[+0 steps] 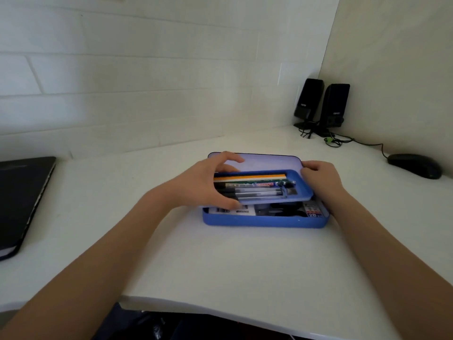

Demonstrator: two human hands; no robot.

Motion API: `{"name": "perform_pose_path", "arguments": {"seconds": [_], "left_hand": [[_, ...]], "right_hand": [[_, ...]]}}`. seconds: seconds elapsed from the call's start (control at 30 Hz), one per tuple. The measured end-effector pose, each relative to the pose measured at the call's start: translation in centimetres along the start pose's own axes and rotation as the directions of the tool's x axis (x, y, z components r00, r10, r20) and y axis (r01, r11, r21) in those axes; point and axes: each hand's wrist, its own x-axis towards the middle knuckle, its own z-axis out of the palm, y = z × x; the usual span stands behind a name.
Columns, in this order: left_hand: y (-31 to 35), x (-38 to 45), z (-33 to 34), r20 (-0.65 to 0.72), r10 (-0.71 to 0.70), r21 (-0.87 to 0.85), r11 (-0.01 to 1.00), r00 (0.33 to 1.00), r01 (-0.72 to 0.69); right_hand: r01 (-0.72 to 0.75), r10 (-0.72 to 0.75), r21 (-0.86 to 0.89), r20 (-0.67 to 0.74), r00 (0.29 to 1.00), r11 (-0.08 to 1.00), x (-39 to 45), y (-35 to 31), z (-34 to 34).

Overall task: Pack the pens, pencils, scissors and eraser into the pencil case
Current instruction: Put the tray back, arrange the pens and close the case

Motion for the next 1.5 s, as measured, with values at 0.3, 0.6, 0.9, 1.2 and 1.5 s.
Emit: {"name": "perform_pose_path", "arguments": {"seconds": [0.3,0.6,0.9,1.2,1.5], "left_hand": [[0.5,0.3,1.0,0.077,-0.010,0.017,1.000,0.997,0.009],[0.8,0.3,1.5,0.181,-0.026,0.050,0.999,0.983,0.017],[0.6,0.3,1.0,0.200,-0.063,0.086,0.995,0.978,0.047],[2.1,0.7,0.8,0.157,-0.150,-0.132,0.976,0.976,0.172],[-1.5,-0.1,-2.2,-0.210,-0.192,-0.243,0.960,0.958,0.139]], "right_hand": [[-0.060,0.051,0.134,0.067,0.996,0.989,0.5,-0.2,-0.7],[-0.022,0.021,0.018,0.056,0.998,1.000,1.1,0.2,-0.5],[0.092,-0.082,-0.246,0.050,0.995,0.965,0.9,0.6,0.8],[0.074,-0.054,-0.208,0.099,0.994,0.975,0.7,0.3,0.4],[0.067,-0.056,-0.113,0.101,0.993,0.991,0.4,0.1,0.1]]}}
